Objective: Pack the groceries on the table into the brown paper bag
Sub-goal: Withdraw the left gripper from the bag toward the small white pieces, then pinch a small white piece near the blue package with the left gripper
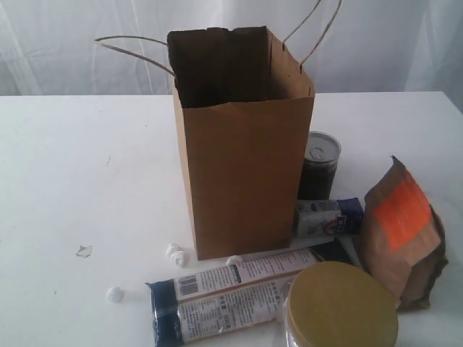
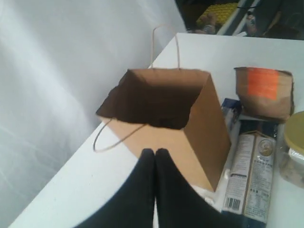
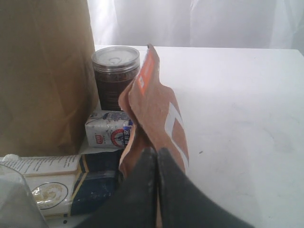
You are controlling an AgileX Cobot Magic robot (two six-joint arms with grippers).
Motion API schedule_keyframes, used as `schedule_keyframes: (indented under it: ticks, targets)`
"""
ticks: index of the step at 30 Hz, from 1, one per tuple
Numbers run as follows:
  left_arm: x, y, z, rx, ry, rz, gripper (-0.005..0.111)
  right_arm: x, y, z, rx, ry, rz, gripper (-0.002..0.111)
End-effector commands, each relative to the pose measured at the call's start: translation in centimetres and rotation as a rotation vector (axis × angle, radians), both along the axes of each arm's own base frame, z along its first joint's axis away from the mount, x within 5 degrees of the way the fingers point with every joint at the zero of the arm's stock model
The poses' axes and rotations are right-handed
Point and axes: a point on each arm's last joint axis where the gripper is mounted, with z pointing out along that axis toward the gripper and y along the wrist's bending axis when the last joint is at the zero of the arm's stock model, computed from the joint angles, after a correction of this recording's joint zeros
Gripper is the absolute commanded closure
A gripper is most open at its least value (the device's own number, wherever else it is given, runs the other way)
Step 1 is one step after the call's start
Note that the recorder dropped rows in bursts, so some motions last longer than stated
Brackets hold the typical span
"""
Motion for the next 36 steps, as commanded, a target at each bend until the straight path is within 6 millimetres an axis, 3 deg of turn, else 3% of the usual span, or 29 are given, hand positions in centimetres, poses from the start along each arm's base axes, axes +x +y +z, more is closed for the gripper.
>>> schedule_keyframes:
  ticks: [1,9,12,16,23,28,36]
  targets:
    - [-0.9,1.6,-4.5,-0.049,0.065,0.111,0.107,0.0,0.0,-0.1,-0.001,-0.007,-0.005,0.108]
    - [-1.1,2.4,-14.4,-0.072,0.356,0.286,0.107,0.0,0.0,-0.1,-0.001,-0.007,-0.005,0.108]
    - [-0.8,2.0,-17.0,-0.026,0.460,0.302,0.106,0.0,0.0,-0.1,-0.001,-0.007,-0.005,0.108]
    - [-0.3,1.3,-18.0,0.003,0.513,0.302,0.090,0.0,0.0,-0.1,-0.001,-0.007,-0.005,0.108]
    - [2.4,-0.7,-19.5,0.153,0.607,0.302,0.046,0.0,0.0,-0.1,-0.001,-0.007,-0.005,0.108]
    - [5.4,-2.9,-21.2,0.351,0.705,0.277,0.043,0.0,0.0,-0.1,-0.001,-0.007,-0.005,0.108]
    - [9.0,-6.1,-21.9,0.469,0.763,0.191,0.043,0.0,0.0,-0.1,-0.001,-0.007,-0.005,0.108]
